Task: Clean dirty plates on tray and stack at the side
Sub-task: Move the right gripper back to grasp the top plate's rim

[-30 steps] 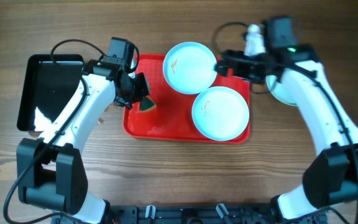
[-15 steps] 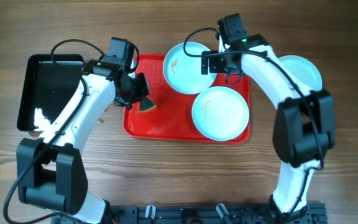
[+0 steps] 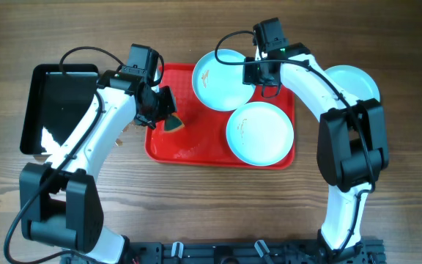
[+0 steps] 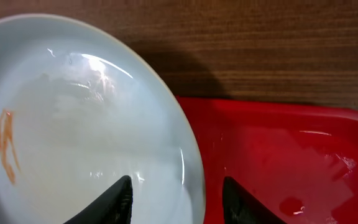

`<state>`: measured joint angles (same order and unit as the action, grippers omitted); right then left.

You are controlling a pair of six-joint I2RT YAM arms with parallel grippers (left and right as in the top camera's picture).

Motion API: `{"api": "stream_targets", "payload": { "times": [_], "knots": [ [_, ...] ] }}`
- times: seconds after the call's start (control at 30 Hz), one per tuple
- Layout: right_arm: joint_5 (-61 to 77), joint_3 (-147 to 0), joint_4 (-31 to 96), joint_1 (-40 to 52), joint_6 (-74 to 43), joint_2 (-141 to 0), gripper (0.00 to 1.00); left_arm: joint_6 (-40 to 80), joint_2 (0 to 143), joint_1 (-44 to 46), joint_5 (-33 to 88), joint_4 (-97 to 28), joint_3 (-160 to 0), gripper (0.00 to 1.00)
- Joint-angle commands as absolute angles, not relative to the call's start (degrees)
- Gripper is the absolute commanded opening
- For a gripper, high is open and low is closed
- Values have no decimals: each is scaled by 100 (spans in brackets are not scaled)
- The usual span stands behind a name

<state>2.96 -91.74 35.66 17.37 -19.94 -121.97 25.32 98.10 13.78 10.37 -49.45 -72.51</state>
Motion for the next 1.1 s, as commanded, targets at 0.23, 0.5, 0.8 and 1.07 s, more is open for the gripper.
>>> {"api": "stream_targets", "payload": {
  "times": [0.23,0.5,0.8,1.07],
  "knots": [
    [242,-9024,3339,1741,-2121,-12440,41,2421,9841,1372,998,-4945,-7220,4],
    [123,-9024,3352,1741,-2119,-12556,37,2421,9841,1372,998,-4947,-7220,4],
    [202,-9019,3361,1752,-2123,-12700,24,2423,9841,1372,998,-4945,-7220,4],
    [454,-9139,3409,1756,-2106,-12658,18,2421,9841,1372,1000,-4947,-7220,4]
  ]
}}
